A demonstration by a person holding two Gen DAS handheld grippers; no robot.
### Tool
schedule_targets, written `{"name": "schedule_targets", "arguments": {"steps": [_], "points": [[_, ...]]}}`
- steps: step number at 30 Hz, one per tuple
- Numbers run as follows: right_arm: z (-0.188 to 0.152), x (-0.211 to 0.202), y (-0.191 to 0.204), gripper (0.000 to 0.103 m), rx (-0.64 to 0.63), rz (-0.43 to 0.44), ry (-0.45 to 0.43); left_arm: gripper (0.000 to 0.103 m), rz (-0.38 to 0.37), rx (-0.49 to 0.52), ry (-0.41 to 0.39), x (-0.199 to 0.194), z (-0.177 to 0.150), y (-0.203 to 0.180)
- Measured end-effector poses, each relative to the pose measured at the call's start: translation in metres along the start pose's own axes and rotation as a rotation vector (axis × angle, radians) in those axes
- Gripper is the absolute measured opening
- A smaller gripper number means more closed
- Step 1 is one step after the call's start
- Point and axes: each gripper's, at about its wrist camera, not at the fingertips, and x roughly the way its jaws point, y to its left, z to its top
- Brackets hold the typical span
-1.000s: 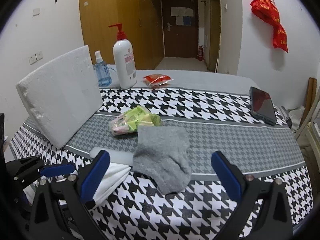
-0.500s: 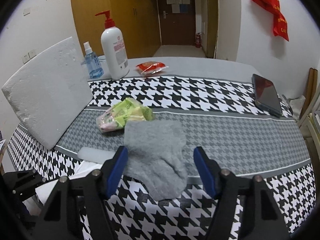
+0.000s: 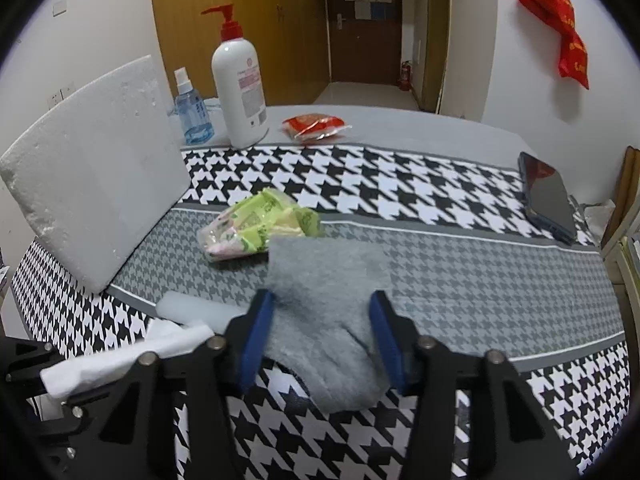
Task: Organize soft objects
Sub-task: 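Lift the white tissue with the left gripper while the right gripper closes on the grey sock, then lift the grey sock with the right gripper and carry both items toward the foam box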
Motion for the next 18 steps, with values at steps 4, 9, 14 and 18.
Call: {"name": "schedule_targets", "arguments": {"steps": [4,9,14,18], "points": [[-0.001,0.004,-0.003,0.047,0.019,0.008,0.02,0.006,-0.006,0.002,-0.009,-0.002,-0.002,-0.001],[-0.002,0.008,-0.007,0.04,0.038,0.016,0.041,0.006,0.0,-0.004,-0.015,-0.004,-0.001,0.0],[-0.002,0.008,-0.005,0.028,0.031,0.012,0.045,0.006,0.006,-0.012,-0.023,-0.008,-0.002,0.001],[-0.003,0.008,-0.003,0.022,0.027,0.004,0.048,0.006,0.011,-0.019,-0.036,-0.012,-0.003,0.003]]}}
